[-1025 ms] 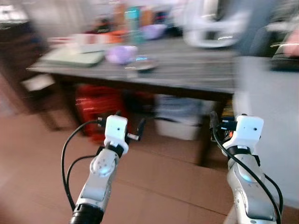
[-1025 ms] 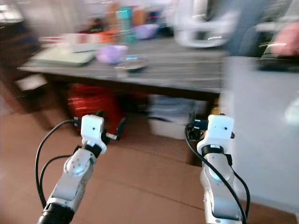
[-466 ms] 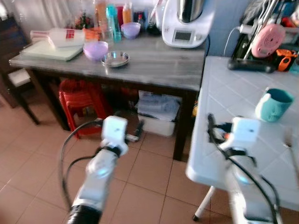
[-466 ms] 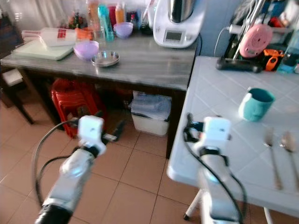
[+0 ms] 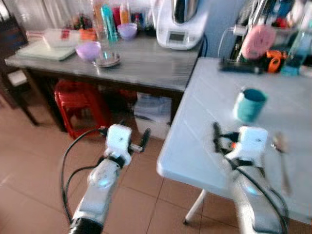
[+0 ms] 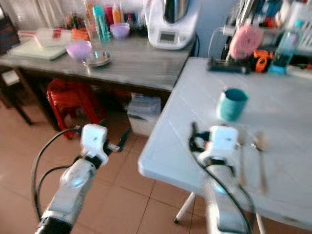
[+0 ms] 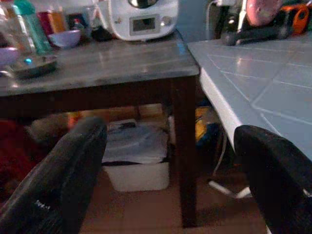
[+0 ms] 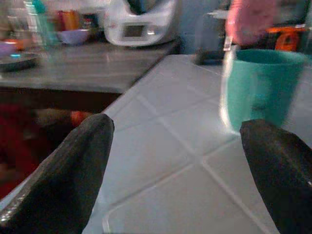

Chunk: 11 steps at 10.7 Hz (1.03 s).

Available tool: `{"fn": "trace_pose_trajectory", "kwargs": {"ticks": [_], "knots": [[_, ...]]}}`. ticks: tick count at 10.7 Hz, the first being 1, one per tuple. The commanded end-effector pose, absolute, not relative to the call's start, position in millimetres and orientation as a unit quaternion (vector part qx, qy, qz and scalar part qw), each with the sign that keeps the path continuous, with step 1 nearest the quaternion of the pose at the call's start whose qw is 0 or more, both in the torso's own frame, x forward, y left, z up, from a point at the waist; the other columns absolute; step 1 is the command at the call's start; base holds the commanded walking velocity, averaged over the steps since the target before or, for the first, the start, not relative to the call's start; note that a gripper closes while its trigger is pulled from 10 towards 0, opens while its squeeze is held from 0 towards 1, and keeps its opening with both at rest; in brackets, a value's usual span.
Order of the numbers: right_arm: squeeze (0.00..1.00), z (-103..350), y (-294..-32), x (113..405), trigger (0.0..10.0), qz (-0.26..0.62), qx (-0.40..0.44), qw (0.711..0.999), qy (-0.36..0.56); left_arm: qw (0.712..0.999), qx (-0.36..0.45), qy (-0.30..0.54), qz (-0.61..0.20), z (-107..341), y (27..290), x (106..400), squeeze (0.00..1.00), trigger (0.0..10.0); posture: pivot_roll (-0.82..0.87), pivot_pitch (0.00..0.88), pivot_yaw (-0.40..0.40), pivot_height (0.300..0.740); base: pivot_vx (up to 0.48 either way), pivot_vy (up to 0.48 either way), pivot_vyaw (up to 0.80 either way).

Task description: Setting the table

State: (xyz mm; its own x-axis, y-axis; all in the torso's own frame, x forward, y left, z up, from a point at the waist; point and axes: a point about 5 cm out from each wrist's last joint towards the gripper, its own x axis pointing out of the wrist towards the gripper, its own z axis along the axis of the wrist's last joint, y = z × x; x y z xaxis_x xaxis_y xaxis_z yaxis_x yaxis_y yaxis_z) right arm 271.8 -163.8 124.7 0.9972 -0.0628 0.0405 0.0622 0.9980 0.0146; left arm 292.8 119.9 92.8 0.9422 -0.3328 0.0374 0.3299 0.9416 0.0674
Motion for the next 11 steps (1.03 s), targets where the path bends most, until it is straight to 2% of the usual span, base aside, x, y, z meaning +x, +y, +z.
{"fn": "trace_pose_trajectory", "kwargs": {"ticks": [1,5,8,11], "knots": [[0.0,125.8,-169.5,272.6,10.0,-0.041,0.006,0.999,-0.02,0.984,0.029,-0.029,-0.176,97.1,117.9,294.6,0.0,10.0,-0.01,0.0,0.09,0.74,0.0,-0.356,0.0],[0.0,124.0,-168.7,272.6,10.0,-0.044,0.015,0.999,-0.015,0.981,0.032,-0.034,-0.19,97.0,115.2,293.3,0.0,10.0,-0.01,0.0,0.091,0.74,0.0,-0.335,0.0],[0.0,122.6,-169.3,275.2,10.0,-0.042,0.015,0.999,-0.005,0.956,0.015,-0.006,-0.292,89.4,101.9,287.2,0.0,10.0,-0.02,0.0,0.087,0.74,0.0,0.0,0.0],[0.0,122.7,-163.8,280.6,10.0,-0.035,0.016,0.999,0.003,0.945,-0.002,0.007,-0.326,85.4,98.2,279.7,0.0,10.0,-0.02,0.0,0.087,0.74,0.0,0.0,0.0]]}}
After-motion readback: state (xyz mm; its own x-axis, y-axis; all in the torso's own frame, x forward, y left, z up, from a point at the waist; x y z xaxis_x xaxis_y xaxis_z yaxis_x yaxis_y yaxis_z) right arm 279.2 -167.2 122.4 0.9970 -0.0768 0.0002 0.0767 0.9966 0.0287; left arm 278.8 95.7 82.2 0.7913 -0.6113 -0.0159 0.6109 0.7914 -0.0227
